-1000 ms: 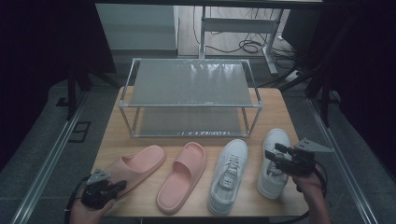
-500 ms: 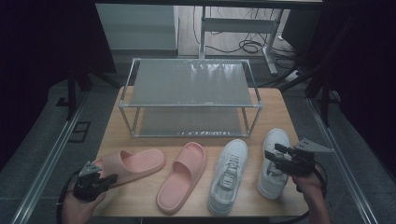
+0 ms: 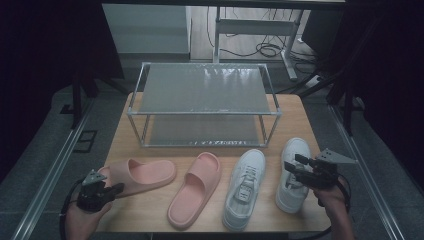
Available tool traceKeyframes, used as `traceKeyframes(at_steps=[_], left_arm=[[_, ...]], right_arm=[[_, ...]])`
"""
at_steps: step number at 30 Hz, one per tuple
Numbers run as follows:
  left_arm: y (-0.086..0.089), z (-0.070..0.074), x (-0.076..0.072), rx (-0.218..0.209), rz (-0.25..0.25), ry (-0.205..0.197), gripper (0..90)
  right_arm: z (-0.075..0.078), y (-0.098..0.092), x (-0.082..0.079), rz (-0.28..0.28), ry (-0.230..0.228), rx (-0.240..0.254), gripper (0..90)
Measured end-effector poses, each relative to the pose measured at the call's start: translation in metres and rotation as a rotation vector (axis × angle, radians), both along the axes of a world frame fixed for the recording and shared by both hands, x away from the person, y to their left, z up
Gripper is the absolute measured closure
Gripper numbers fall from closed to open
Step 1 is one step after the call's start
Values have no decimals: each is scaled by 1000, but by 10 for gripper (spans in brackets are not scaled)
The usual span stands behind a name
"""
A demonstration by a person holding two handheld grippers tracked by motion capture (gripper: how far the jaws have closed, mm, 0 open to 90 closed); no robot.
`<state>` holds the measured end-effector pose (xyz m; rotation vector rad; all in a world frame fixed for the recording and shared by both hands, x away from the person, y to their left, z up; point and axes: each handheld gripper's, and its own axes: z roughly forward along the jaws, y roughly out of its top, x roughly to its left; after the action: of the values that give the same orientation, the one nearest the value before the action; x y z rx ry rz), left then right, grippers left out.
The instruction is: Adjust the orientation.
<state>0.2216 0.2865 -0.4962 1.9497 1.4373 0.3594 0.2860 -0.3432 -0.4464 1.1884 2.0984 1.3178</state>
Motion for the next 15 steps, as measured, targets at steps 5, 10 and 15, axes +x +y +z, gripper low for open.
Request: traceKeyframes(at_steps=[5, 10, 15], left_arm=[[-15, 13, 1, -5, -36, -36, 900], [-38, 25, 17, -14, -89, -57, 900], [-62, 32, 39, -17, -134, -63, 899]], right_arm=[[0, -1, 0, -1, 1, 1, 428], [0, 0, 0, 0, 1, 2, 428], [0, 0, 0, 1, 0, 3, 428]])
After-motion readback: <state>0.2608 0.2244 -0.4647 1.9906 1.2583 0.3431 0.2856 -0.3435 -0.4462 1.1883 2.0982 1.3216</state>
